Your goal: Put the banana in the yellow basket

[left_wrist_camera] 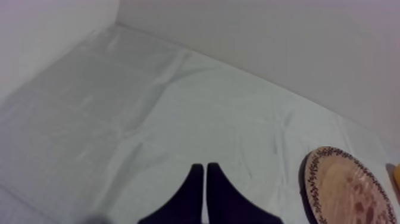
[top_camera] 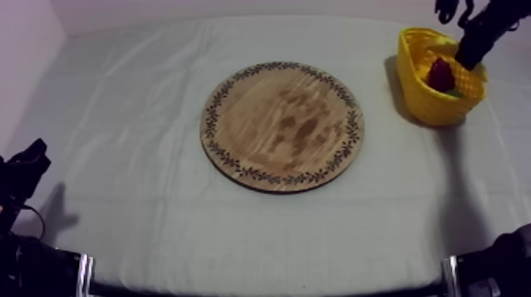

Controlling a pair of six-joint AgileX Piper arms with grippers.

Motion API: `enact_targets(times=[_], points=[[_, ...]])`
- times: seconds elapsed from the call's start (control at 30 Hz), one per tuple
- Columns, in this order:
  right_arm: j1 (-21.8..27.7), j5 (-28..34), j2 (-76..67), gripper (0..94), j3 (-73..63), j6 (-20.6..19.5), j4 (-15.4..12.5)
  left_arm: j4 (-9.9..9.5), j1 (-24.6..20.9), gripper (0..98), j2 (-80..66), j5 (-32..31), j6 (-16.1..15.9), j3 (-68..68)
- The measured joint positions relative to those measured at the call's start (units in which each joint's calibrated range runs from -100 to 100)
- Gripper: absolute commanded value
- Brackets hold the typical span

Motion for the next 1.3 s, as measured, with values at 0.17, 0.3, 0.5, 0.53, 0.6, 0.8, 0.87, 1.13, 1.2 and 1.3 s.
enact_targets(times=[0.17, 0.3, 0.5, 0.53, 0.6, 0.8, 0.87, 1.13, 1.2, 1.3], points=[[-0.9, -0.9, 0.3, 30.7, -0.6, -0.9, 0.0, 0.0, 0.0, 0.1, 0.0, 0.0, 0.0, 0.0], [-1.0, -0.8, 0.8, 30.3, -2.9, -1.9, -1.4, 0.0, 0.0, 0.1, 0.0, 0.0, 0.0, 0.0], [-0.3, -1.2, 1.1, 46.5, -4.2, -3.7, -2.2, 0.0, 0.0, 0.1, 0.0, 0.0, 0.0, 0.0], [-0.3, -1.6, 1.1, 48.9, -3.7, -3.9, -2.2, 0.0, 0.0, 0.1, 0.0, 0.0, 0.0, 0.0], [-0.3, -2.4, 0.8, 51.0, -2.8, -4.3, -2.0, 0.0, 0.0, 0.1, 0.0, 0.0, 0.0, 0.0], [-0.6, -3.9, -0.5, 26.4, -0.8, -4.6, -2.3, 0.0, 0.0, 0.1, 0.0, 0.0, 0.0, 0.0], [-1.0, -4.7, -1.2, 13.3, -0.1, -5.0, -2.8, 0.0, 0.0, 0.1, 0.0, 0.0, 0.0, 0.0], [-1.2, -7.3, -7.8, 1.5, 8.1, -4.8, -7.2, 0.0, 0.0, 0.1, 0.0, 0.0, 0.0, 0.0], [-1.0, -8.3, -10.1, 1.1, 11.8, -4.3, -8.9, 0.0, 0.0, 0.1, 0.0, 0.0, 0.0, 0.0], [-0.1, -8.8, -14.4, 0.9, 18.1, -3.1, -12.1, 0.0, 0.0, 0.1, 0.0, 0.0, 0.0, 0.0]])
